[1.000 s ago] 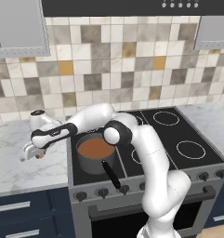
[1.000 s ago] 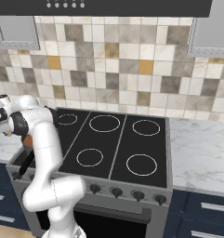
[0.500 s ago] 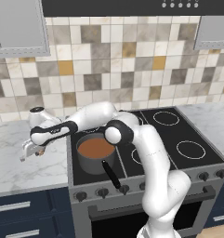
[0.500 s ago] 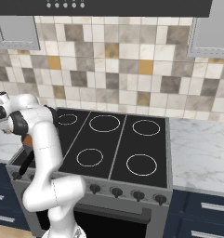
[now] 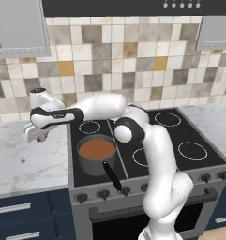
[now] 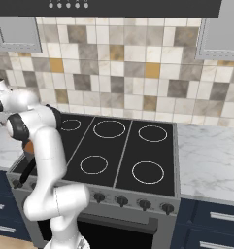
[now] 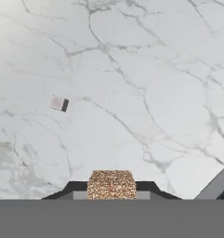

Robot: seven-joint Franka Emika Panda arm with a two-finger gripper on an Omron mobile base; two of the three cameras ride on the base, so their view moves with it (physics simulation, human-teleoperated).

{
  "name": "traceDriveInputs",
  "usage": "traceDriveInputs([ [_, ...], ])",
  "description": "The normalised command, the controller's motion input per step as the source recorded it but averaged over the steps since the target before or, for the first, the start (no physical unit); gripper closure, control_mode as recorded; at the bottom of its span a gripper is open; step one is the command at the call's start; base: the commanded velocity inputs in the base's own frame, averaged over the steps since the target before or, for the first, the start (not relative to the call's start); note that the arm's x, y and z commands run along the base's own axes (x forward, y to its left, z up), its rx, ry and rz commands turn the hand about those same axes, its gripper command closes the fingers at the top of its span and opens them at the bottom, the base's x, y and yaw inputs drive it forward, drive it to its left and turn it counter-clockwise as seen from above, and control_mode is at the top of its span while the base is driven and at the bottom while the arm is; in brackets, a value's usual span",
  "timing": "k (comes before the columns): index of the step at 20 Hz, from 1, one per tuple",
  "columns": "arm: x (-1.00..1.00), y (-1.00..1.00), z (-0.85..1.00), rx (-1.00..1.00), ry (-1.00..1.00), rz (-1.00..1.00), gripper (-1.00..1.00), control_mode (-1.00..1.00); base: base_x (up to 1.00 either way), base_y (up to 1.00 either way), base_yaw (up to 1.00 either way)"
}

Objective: Pick up the sugar cube(s) and place them in the saucepan with hot chocolate.

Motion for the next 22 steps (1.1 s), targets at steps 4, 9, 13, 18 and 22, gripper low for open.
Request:
traceDriveInputs([
  [4, -0.43, -0.44, 0.61, 0.0, -0.04, 0.0, 1.0, -1.0, 0.0, 0.0, 0.0],
  [9, -0.84, -0.57, 0.31, 0.02, -0.1, 0.0, 1.0, -1.0, 0.0, 0.0, 0.0],
  [13, -0.83, -0.71, 0.0, 0.08, -0.15, 0.0, 1.0, -1.0, 0.0, 0.0, 0.0],
  [18, -0.47, -0.77, 0.29, 0.1, -0.12, 0.0, 1.0, -1.0, 0.0, 0.0, 0.0],
  [22, -0.2, -0.69, 0.68, 0.07, 0.0, 0.0, 1.0, -1.0, 0.0, 0.0, 0.0],
])
